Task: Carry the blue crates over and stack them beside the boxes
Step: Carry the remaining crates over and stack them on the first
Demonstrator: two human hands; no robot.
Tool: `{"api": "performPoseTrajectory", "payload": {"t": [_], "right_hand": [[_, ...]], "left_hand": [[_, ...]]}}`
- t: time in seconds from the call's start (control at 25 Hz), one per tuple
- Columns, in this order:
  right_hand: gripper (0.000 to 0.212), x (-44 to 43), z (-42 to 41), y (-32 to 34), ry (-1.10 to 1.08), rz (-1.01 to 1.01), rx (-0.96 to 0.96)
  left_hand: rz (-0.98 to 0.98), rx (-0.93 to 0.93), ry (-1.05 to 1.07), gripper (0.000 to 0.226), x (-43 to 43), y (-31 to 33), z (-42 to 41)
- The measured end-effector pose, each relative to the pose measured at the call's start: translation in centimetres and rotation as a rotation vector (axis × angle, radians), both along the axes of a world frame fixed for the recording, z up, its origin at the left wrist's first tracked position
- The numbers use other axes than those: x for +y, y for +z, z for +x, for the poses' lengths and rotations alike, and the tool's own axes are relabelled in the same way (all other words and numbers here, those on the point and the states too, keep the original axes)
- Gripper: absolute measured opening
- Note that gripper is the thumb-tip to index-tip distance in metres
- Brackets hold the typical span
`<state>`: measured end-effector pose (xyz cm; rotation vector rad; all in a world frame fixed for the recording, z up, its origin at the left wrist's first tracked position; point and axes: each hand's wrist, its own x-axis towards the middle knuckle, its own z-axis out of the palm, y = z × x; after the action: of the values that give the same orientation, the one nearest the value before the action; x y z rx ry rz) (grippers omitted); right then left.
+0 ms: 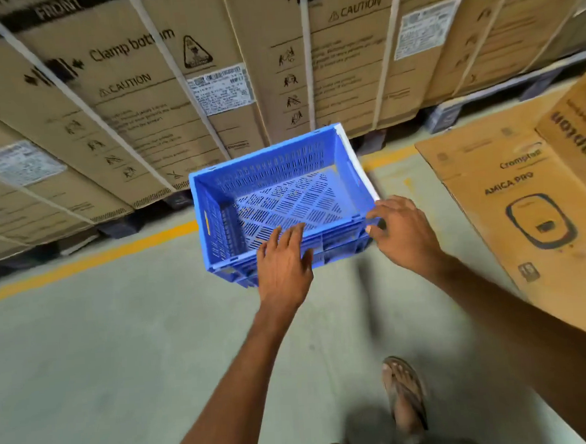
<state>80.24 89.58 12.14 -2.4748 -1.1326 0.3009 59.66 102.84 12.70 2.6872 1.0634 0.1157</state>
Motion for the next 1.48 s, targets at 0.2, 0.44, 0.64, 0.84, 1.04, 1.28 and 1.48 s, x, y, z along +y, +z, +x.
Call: {"api": "performPoseTrajectory", "payload": {"t": [0.2, 0.44, 0.64, 0.84, 1.04, 1.28, 1.48], "right_hand": [[0.025, -10.8, -6.3, 9.7, -0.139, -0.032, 0.139], [0.026, -25.4, -13.3, 15.6, -0.305, -0.061, 0.248], [0.029, -39.9, -17.5, 16.9, -0.577, -0.014, 0.329], [0.035, -57.0, -21.6, 16.0, -0.772, 0.027, 0.326], [0.036, -74.1, -25.4, 14.3, -0.876, -0.039, 0.389], [0.032, -88.9, -26.1, 13.9, -1.009, -0.073, 0.501], [0.025, -95.8, -22.8, 10.7, -1.116, -0.139, 0.511]], "left_hand": [[-0.111, 0.074, -0.163, 0.055, -9.3, 9.4, -1.7], [-0.2, 0.119, -0.405, 0.05, -20.3, 16.5, -1.2], [-0.211, 0.199, -0.743, 0.056, -33.9, 19.2, 1.7], [-0.223, 0.257, -0.992, 0.056, -51.6, 17.8, 1.9], [-0.324, 0.337, -1.015, 0.05, -68.6, 14.2, -1.3], [-0.528, 0.402, -0.987, 0.044, -82.7, 12.2, -2.4], [-0.665, 0.513, -0.952, 0.043, -89.1, 7.0, 1.2]]}}
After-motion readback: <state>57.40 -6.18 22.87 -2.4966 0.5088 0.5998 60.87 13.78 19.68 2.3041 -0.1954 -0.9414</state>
